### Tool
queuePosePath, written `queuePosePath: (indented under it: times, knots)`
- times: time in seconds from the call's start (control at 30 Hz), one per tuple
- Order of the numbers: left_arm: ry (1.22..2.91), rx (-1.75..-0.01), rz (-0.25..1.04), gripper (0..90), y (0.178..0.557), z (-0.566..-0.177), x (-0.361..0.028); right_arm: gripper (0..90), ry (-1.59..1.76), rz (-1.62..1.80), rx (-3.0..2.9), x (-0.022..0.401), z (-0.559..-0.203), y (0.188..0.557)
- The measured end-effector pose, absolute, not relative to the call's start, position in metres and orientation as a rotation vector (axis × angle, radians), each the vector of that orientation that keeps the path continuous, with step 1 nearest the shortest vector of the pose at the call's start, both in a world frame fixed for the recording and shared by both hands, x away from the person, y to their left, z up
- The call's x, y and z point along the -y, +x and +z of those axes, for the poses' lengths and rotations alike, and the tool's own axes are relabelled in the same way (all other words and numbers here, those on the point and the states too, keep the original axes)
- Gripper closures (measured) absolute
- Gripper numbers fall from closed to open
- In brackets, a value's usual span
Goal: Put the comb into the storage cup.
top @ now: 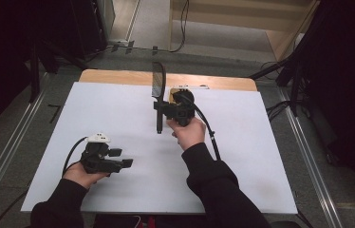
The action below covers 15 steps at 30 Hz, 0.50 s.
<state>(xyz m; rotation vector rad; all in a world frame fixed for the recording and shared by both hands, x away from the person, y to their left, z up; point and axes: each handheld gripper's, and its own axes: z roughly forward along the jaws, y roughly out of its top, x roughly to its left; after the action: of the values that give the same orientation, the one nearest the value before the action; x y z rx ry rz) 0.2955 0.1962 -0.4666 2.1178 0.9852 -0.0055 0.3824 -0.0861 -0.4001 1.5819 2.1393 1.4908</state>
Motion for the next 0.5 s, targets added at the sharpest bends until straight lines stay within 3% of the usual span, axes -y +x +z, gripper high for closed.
queuePosePath:
  times: [0.5]
  knots:
    - [2.124,-0.997,-0.01,30.4,0.298,-0.467,-0.199,70.2,1.597,1.497,-2.091,0.093,-0.387,0.394]
